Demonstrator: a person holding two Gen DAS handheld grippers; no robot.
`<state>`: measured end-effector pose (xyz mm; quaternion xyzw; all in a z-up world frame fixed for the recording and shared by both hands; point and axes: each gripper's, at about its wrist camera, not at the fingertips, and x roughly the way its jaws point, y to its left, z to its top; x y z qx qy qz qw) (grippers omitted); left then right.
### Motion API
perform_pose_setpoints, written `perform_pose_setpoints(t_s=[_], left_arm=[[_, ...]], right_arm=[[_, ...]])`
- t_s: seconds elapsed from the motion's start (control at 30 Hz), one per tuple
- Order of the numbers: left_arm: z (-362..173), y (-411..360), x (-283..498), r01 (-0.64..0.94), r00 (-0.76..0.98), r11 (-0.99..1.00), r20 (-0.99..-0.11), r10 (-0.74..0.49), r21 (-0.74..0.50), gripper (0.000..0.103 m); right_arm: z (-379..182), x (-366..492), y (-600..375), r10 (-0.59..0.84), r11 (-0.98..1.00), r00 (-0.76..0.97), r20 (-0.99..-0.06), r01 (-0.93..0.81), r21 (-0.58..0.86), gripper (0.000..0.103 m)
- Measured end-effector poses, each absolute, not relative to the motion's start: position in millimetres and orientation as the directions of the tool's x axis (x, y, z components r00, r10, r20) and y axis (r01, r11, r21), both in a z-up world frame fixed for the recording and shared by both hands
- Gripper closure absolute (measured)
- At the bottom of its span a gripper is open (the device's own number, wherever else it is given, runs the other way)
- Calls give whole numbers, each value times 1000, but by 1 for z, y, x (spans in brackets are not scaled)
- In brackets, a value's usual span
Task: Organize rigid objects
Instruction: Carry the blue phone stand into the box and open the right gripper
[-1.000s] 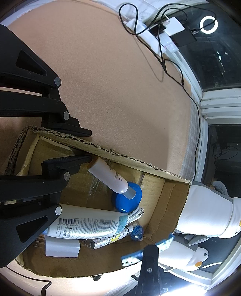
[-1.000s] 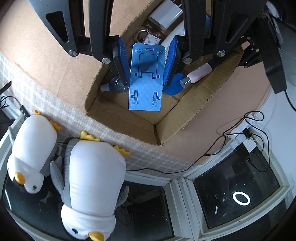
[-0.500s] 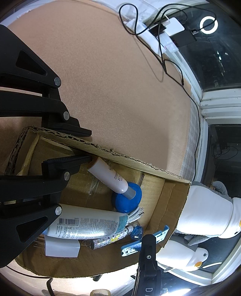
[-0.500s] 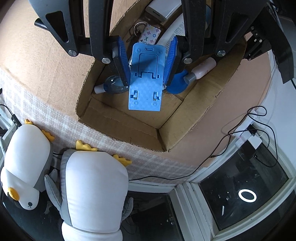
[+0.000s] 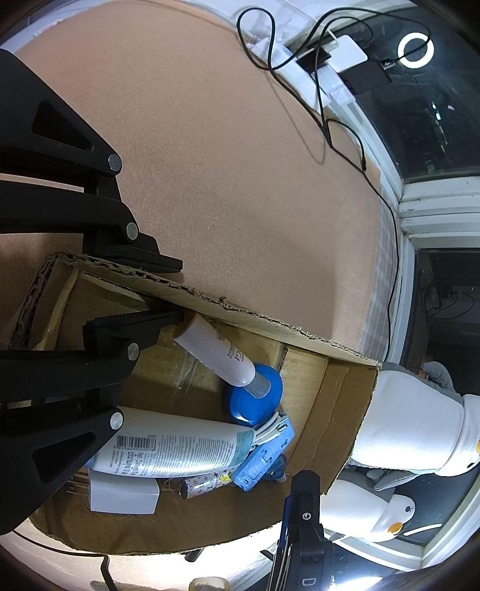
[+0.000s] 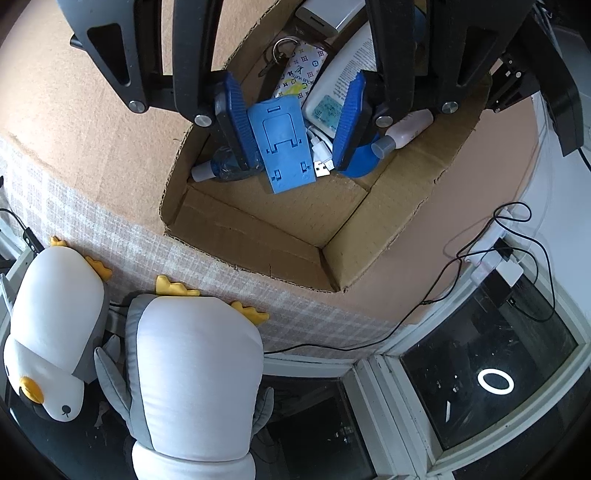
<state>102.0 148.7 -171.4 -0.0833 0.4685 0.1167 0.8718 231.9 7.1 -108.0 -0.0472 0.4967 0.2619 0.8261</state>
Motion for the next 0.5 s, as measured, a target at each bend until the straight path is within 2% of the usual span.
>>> perform_pose_setpoints(t_s=[0.5], left_arm=[[-170, 149, 103, -279, 534, 960, -835, 133, -25, 84]], right_arm=[[-95, 208, -19, 379, 854, 397, -836, -498, 151, 61]])
